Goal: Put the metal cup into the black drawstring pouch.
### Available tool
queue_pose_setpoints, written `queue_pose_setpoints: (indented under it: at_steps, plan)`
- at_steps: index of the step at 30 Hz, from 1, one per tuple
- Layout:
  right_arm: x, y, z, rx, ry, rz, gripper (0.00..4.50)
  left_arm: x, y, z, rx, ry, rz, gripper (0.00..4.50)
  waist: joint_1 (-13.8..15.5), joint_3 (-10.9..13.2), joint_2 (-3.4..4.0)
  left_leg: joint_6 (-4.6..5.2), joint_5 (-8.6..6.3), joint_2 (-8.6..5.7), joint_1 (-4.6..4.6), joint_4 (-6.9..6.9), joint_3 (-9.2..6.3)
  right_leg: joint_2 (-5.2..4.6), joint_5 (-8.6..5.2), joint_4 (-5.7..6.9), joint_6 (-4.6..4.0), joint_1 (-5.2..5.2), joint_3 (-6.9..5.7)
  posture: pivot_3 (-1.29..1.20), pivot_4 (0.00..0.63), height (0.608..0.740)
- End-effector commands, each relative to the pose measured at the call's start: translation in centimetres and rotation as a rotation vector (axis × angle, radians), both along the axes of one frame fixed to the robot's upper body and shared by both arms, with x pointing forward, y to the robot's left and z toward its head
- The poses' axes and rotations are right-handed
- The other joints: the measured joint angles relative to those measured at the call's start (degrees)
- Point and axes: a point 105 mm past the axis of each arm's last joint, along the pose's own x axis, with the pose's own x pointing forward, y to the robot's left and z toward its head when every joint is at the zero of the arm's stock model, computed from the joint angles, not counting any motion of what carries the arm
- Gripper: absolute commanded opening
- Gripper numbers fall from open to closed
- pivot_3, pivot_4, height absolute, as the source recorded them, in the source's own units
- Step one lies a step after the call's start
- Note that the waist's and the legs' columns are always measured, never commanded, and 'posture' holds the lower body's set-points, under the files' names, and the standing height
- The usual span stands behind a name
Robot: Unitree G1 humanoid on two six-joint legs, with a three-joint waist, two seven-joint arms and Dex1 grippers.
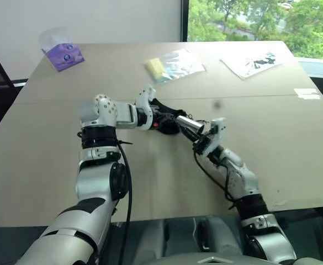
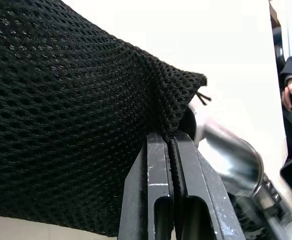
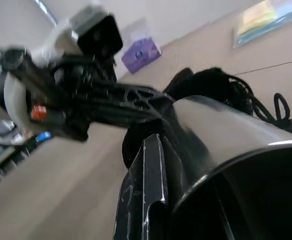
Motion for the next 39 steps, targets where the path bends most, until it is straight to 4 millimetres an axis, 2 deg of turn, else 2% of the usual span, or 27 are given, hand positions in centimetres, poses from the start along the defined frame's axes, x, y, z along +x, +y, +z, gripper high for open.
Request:
queue_pose_setpoints:
  at_steps: [1, 6, 8, 15, 18, 20, 24, 28, 29, 33, 37, 39]
  plan:
    - [-0.6, 1.8, -3.4, -0.266, -0.018, 0.065, 0.08, -0.5, -1.5, 1.5, 0.023, -0.107, -0.085, 0.00, 0.1, 0.0, -0.03, -0.01, 0.00, 0.00, 0.01, 0.01, -0.01, 0.00, 0.00, 0.03, 0.00, 0.00, -0.01, 0.00, 0.150, 0.740]
    - [1.6, 0.9, -4.2, -0.462, -0.109, -0.045, 0.08, -1.5, -2.0, 1.5, 0.159, -0.270, -0.179, 0.00, 0.0, -0.1, -0.03, -0.07, 0.03, 0.03, 0.11, 0.01, 0.01, -0.06, 0.01, 0.08, -0.02, 0.06, 0.07, 0.00, 0.150, 0.740]
    - [2.2, 1.0, -4.0, -0.470, -0.123, -0.061, 0.08, -2.2, -2.4, 2.1, 0.173, -0.331, -0.217, 0.00, 0.1, -0.1, -0.02, -0.10, 0.05, 0.03, 0.19, 0.01, 0.02, -0.06, 0.02, 0.13, -0.03, 0.12, 0.08, 0.00, 0.150, 0.740]
    - [2.7, 3.6, -0.4, -0.169, -0.037, 0.013, 0.08, -4.9, -3.9, 3.1, 0.227, -0.464, -0.376, 0.00, 0.0, -0.1, -0.01, -0.12, 0.06, 0.04, 0.08, -0.03, -0.07, -0.05, 0.03, 0.05, -0.05, 0.09, 0.20, 0.00, 0.150, 0.740]
    - [3.3, 4.2, 2.2, -0.018, -0.031, 0.004, 0.08, -5.5, -4.2, 3.3, 0.211, -0.466, -0.399, 0.00, 0.0, 0.0, 0.01, -0.12, 0.06, 0.05, 0.06, -0.07, -0.07, -0.04, 0.03, 0.05, -0.05, 0.06, 0.20, 0.00, 0.150, 0.740]
    - [3.1, 5.0, 3.4, -0.065, -0.132, 0.018, 0.08, -5.6, -4.3, 3.7, 0.175, -0.460, -0.387, 0.00, 0.1, 0.0, 0.05, -0.12, 0.06, 0.05, 0.01, -0.08, -0.13, -0.03, 0.03, 0.02, -0.06, 0.02, 0.16, 0.00, 0.150, 0.740]
    - [2.0, 7.3, 4.2, -0.316, -0.479, 0.024, 0.08, -5.1, -5.5, 6.0, 0.032, -0.456, -0.326, 0.00, 0.2, 0.0, 0.02, -0.11, 0.06, 0.00, -0.10, -0.07, -0.12, 0.01, 0.02, -0.10, -0.05, -0.02, 0.08, 0.00, 0.150, 0.740]
    - [0.3, 9.6, 4.1, -0.544, -0.808, 0.095, 0.08, -5.2, -7.1, 8.6, -0.168, -0.401, -0.327, 0.00, 0.1, 0.0, 0.00, -0.11, 0.07, -0.01, -0.12, -0.06, -0.14, 0.07, 0.02, -0.11, -0.04, -0.02, -0.08, 0.00, 0.150, 0.740]
    - [0.4, 9.8, 4.0, -0.572, -0.833, 0.093, 0.08, -5.1, -7.4, 9.1, -0.212, -0.391, -0.325, 0.00, 0.2, 0.0, 0.01, -0.11, 0.07, -0.01, -0.12, -0.06, -0.13, 0.04, 0.02, -0.10, -0.04, -0.02, -0.10, 0.00, 0.150, 0.740]
    - [2.3, 9.0, 3.5, -0.638, -0.784, -0.004, 0.08, -4.4, -7.2, 9.7, -0.313, -0.345, -0.278, 0.00, 0.0, 0.0, -0.08, -0.15, 0.10, 0.03, -0.10, -0.04, -0.12, -0.06, 0.02, -0.11, -0.05, 0.00, -0.12, 0.00, 0.150, 0.740]
    - [3.3, 6.8, 2.7, -0.683, -0.684, 0.017, 0.08, -5.4, -6.5, 9.3, -0.347, -0.339, -0.325, 0.00, -0.1, 0.1, -0.09, -0.22, 0.13, 0.10, -0.12, -0.11, -0.13, -0.04, 0.02, -0.14, -0.05, -0.04, -0.03, 0.00, 0.150, 0.740]
    - [3.4, 5.8, 2.5, -0.693, -0.649, 0.037, 0.70, -4.9, -5.6, 8.6, -0.352, -0.305, -0.270, 0.00, 0.1, 0.1, -0.10, -0.22, 0.12, 0.10, -0.12, -0.11, -0.13, -0.07, 0.02, -0.17, -0.05, -0.03, 0.01, 0.00, 0.150, 0.740]
